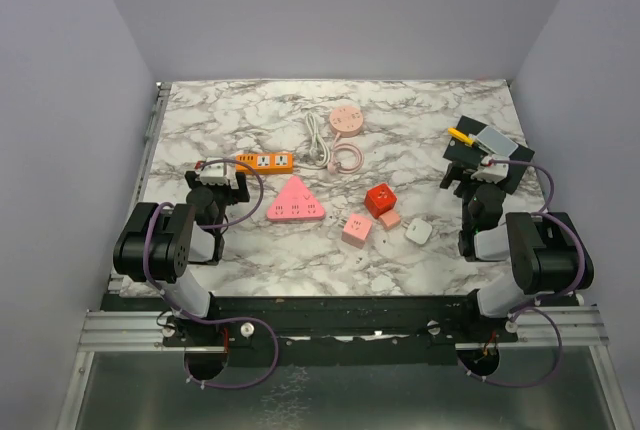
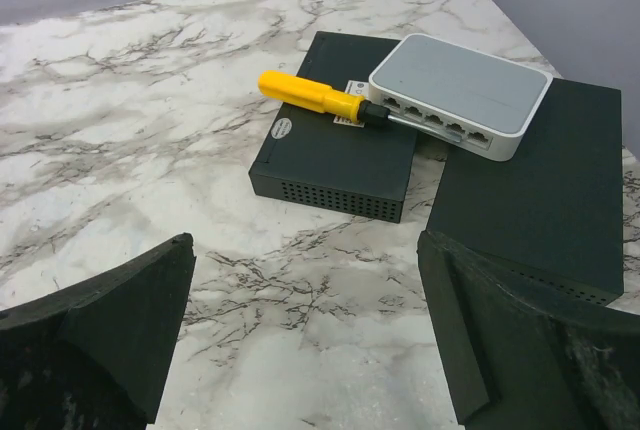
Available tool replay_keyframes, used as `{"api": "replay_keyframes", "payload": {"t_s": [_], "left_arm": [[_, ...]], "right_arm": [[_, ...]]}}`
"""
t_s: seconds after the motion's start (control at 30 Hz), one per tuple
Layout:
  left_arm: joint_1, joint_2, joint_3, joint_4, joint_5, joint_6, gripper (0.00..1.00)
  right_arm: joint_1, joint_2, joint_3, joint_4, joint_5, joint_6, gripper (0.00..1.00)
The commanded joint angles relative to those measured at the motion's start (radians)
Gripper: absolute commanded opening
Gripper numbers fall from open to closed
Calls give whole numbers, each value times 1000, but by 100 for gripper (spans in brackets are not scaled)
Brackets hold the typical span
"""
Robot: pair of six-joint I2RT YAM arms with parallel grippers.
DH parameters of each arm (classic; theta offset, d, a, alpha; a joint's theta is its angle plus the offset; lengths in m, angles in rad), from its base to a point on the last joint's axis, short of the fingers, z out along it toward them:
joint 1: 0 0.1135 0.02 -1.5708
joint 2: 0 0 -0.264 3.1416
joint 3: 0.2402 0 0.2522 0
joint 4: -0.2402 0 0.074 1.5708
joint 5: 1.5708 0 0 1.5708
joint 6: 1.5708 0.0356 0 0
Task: Insert the plug
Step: Pick up the socket from the center of the board.
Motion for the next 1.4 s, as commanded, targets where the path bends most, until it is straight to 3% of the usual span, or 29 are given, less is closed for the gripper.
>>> {"api": "replay_keyframes", "payload": {"t_s": [0.0,0.23,0.33,0.4,0.47,0.53,0.6,0.67,0.8,1.03,1.17,1.37], "left_arm": [[-3,4,5,31,-13,-4,99],[-2,7,8,31,-10,-4,99],[14,-31,15,-13,45,0,99],[21,-53,37,-69,63,-5,99],[32,-92,98,-213,69,-17,99],[36,-133,191,-412,78,-10,99],[36,-165,290,-608,96,2,99],[36,-187,378,-783,110,2,99],[36,-186,551,-1094,131,21,99],[36,-135,728,-1348,119,39,99],[36,-121,764,-1416,162,47,99],[36,-96,781,-1453,151,77,99]], "right_arm": [[-6,1,-9,16,-9,-6,100],[-5,-3,-7,23,-4,-17,100],[-4,-133,87,-282,-48,-34,100],[-4,-246,188,-529,5,49,100],[-4,-310,287,-736,-13,82,100],[-4,-325,363,-829,-107,144,100],[-6,-311,405,-855,-126,401,100],[-11,-287,453,-900,-276,503,100],[-1,-173,566,-929,-599,482,100],[315,29,890,-1266,-184,257,100],[402,197,1067,-1369,-83,234,100],[492,439,1309,-1515,40,254,92]]}}
